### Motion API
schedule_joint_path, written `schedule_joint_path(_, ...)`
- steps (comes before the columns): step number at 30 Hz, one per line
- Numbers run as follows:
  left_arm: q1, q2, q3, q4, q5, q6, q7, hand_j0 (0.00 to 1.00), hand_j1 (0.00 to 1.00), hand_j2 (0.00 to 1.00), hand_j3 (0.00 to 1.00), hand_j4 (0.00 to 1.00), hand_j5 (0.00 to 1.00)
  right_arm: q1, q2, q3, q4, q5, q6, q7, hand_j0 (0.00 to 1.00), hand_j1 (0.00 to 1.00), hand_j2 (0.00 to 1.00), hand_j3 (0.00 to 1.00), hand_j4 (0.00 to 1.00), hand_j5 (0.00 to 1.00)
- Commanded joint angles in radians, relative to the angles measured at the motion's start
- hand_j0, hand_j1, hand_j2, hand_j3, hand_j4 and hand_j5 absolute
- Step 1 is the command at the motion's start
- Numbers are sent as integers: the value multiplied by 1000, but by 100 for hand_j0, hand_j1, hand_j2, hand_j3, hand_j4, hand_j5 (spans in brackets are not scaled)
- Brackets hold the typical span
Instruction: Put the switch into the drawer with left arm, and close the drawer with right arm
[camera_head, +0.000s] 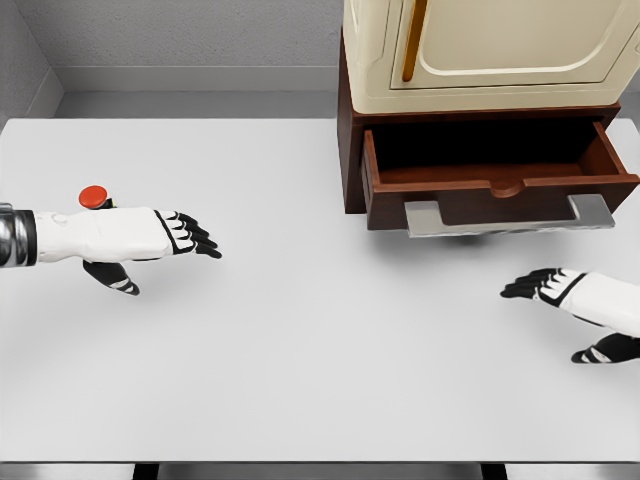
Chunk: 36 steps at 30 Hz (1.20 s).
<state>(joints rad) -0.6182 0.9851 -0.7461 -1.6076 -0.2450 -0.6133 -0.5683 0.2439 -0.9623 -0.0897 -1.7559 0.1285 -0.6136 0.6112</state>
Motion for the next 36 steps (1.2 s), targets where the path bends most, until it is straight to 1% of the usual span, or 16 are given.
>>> schedule_joint_path(1,0,1,1,0,6,2,-1,100,100,100,100,100,100,0,-1,15,0,-7,3,0,100,100,100,100,100,100)
schedule_joint_path(5,-17,9,4,12,4,2,-1,100,100,100,100,100,100,-5,-1,13,0,-7,3,0,100,100,100,100,100,100)
schedule_joint_path(6,-34,17,4,49,4,2,1,100,100,100,100,100,100,-6,-1,15,0,-6,3,0,100,100,100,100,100,100)
schedule_joint_path(7,-58,14,-1,159,12,2,10,100,100,100,100,100,100,-3,-6,8,0,-6,3,0,100,100,100,100,100,100)
schedule_joint_path(8,-84,10,-1,233,12,2,11,100,100,100,100,100,100,2,-13,-1,1,-6,3,0,94,94,94,94,94,94)
schedule_joint_path(9,-113,17,-1,244,10,2,10,100,100,100,100,100,100,6,-19,-7,1,-6,3,0,85,85,85,85,85,85)
schedule_joint_path(11,-123,20,1,281,-26,2,-25,100,100,100,100,100,100,29,-19,-51,4,-7,3,0,62,62,62,62,62,62)
schedule_joint_path(14,-133,9,10,327,-68,2,-43,100,100,100,100,100,100,118,-10,-188,6,-16,3,0,62,62,62,62,62,62)
schedule_joint_path(16,-146,7,16,370,-74,2,-43,100,100,100,100,100,100,170,-13,-249,4,-50,3,0,63,63,63,63,63,63)
schedule_joint_path(17,-153,0,16,383,-74,2,-43,100,100,100,100,100,100,218,-12,-301,4,-50,3,0,63,63,63,63,63,63)
schedule_joint_path(19,-153,-13,30,385,-76,2,-43,100,100,100,100,100,100,268,-7,-367,4,-64,3,0,64,64,64,64,64,64)
schedule_joint_path(23,-153,-83,42,456,-76,2,-43,100,100,100,100,100,100,268,13,-367,1,-81,3,0,67,67,67,67,67,67)
schedule_joint_path(25,-153,-98,45,457,-92,2,-43,100,100,100,100,100,100,284,1,-366,1,-82,3,0,67,67,67,67,67,67)
schedule_joint_path(28,-155,-112,59,457,-161,2,-43,99,99,99,99,99,99,302,-16,-355,3,-82,3,0,67,67,67,67,67,67)
schedule_joint_path(33,-158,-118,65,459,-192,2,-43,95,95,95,95,95,95,311,-18,-329,4,-82,3,0,66,66,66,66,66,66)
schedule_joint_path(36,-158,-137,80,494,-230,2,-43,95,95,95,95,95,95,311,-21,-331,7,-81,3,0,66,66,66,66,66,66)
